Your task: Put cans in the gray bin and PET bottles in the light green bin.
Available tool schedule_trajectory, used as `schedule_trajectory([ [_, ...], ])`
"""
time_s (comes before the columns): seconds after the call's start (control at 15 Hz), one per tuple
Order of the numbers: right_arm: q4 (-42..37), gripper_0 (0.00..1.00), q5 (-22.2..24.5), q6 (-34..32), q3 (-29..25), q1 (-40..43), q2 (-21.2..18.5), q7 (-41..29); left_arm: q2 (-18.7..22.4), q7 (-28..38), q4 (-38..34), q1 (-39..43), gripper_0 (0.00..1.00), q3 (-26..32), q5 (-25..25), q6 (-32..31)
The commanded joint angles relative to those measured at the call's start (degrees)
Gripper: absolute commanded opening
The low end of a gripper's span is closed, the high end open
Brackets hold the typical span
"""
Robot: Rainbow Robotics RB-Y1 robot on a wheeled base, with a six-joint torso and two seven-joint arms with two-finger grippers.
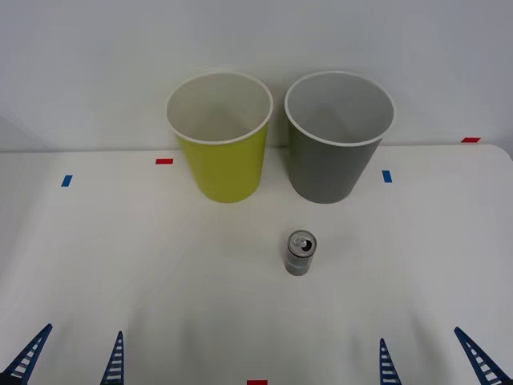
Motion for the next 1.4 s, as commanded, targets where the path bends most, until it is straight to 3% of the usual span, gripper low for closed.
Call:
schedule_trajectory([
  [0.07, 0.0, 1.0, 0.0, 0.0, 0.0, 0.0, 0.0, 0.0, 0.0, 0.0, 0.0, 0.0, 1.0, 0.0, 0.0, 0.0],
  [1.4, 0.0, 1.0, 0.0, 0.0, 0.0, 0.0, 0.0, 0.0, 0.0, 0.0, 0.0, 0.0, 1.0, 0.0, 0.0, 0.0],
])
